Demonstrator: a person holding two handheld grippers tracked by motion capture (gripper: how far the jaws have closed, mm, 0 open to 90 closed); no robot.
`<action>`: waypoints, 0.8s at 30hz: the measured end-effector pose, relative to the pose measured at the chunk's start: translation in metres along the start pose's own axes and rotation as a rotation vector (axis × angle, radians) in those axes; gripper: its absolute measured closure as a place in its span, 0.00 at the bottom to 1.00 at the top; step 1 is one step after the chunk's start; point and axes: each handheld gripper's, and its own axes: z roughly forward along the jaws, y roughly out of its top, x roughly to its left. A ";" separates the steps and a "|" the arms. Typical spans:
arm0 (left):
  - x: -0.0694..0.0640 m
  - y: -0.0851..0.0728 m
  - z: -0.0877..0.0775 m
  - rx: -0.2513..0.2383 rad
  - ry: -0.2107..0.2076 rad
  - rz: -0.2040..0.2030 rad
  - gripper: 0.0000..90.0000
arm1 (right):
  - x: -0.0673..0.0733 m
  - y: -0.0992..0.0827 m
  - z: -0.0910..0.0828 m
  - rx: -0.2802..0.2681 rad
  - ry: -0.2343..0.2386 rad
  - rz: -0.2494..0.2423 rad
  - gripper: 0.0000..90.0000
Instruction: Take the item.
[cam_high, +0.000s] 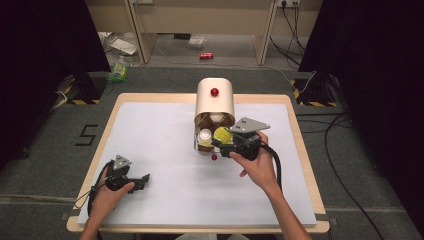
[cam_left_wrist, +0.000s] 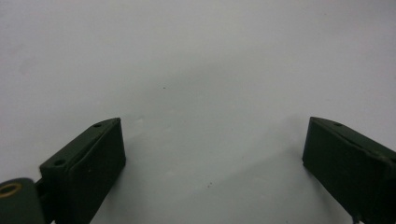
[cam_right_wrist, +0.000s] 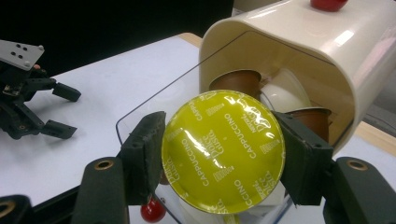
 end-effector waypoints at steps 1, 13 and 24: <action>0.000 0.000 0.000 0.000 0.000 0.000 0.06 | 0.000 0.000 -0.002 0.000 -0.002 0.004 0.44; 0.000 0.000 0.000 0.000 0.000 0.000 0.06 | -0.010 -0.008 -0.020 -0.007 -0.027 0.016 0.44; 0.000 0.000 0.000 -0.001 0.000 -0.001 0.06 | -0.024 -0.015 -0.039 -0.025 -0.059 0.034 0.44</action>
